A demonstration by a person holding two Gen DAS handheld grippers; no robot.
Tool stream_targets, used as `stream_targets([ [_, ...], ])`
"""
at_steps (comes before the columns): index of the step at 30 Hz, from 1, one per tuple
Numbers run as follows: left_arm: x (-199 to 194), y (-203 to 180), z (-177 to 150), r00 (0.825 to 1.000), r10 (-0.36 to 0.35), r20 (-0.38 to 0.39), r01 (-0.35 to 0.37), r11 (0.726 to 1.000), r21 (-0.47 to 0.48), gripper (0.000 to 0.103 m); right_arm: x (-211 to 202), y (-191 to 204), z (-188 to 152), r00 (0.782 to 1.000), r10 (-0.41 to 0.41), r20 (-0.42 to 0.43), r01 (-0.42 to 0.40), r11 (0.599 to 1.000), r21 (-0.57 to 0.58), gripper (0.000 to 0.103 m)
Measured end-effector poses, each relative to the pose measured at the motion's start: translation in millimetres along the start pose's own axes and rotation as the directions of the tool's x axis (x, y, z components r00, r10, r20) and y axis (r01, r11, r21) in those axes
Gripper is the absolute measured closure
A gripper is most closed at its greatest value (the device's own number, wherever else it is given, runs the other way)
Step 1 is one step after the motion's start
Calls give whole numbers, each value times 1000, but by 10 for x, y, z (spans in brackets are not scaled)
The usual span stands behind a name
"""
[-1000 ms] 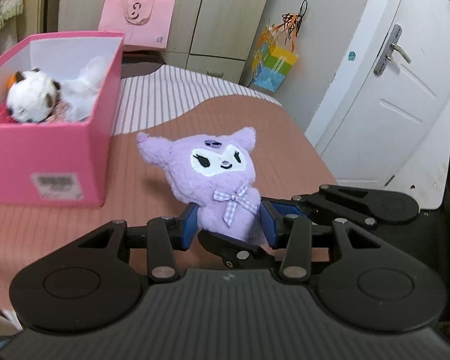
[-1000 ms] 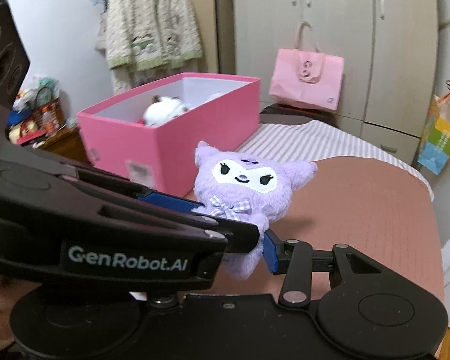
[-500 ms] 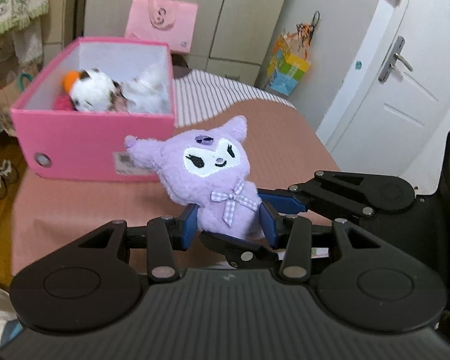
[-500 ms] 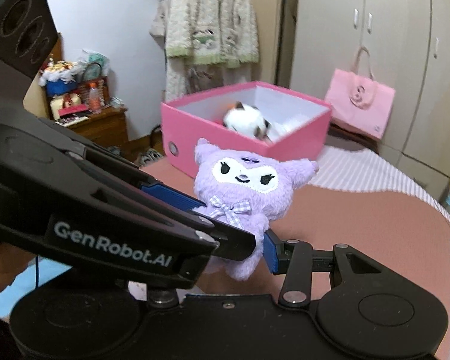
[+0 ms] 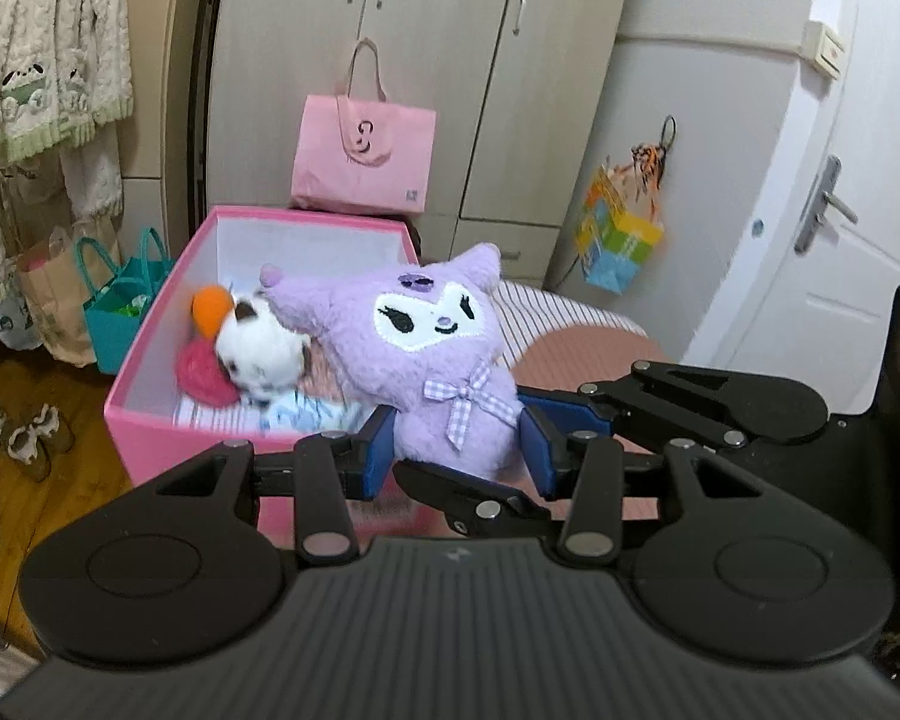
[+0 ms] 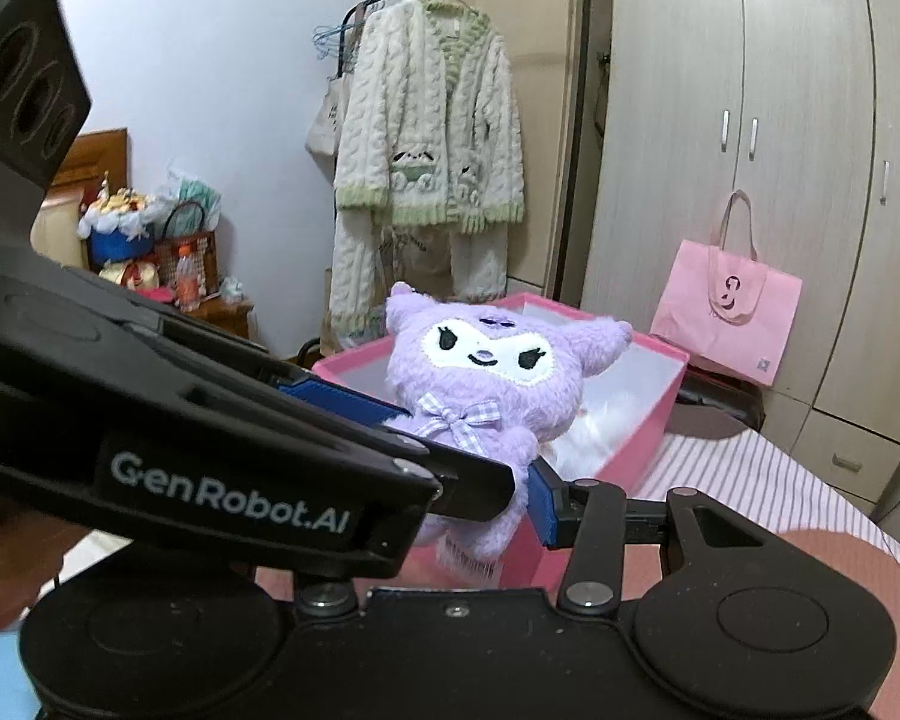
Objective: Organize soft objects
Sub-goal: 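Lift the purple plush and carry it over the pink box, then open the left tool to drop the purple plush into the box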
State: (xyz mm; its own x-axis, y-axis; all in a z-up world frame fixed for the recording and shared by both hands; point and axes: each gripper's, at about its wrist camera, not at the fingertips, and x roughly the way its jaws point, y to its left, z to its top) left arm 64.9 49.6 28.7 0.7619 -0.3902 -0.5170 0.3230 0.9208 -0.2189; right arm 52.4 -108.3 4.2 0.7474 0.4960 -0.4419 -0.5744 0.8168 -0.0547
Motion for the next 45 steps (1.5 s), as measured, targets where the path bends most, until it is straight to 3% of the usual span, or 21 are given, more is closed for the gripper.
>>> stream_targets([
  [12, 783, 461, 572, 1000, -19, -6, 19, 998, -57, 60, 798, -489, 430, 1000, -7, -5, 8, 998, 68, 52],
  [21, 1484, 946, 756, 992, -57, -114, 32, 978, -205, 60, 1512, -868, 496, 990, 47, -133, -27, 989, 145, 52],
  [28, 1767, 1093, 732, 984, -54, -173, 10, 970, -244, 60, 1887, -956, 512, 969, 56, -240, -21, 989, 146, 51],
  [33, 1791, 1163, 705, 978, -65, -197, 9, 962, -272, 58, 1983, -919, 501, 958, 47, -283, -20, 995, 98, 45],
  [38, 1575, 1111, 686, 993, -19, -113, -6, 976, -218, 51, 1895, -892, 474, 960, 41, -278, -28, 998, 49, 33],
  [45, 1106, 973, 618, 1000, 27, -9, -28, 989, -148, 48, 1444, -859, 407, 980, 36, -197, -32, 999, 22, 29],
])
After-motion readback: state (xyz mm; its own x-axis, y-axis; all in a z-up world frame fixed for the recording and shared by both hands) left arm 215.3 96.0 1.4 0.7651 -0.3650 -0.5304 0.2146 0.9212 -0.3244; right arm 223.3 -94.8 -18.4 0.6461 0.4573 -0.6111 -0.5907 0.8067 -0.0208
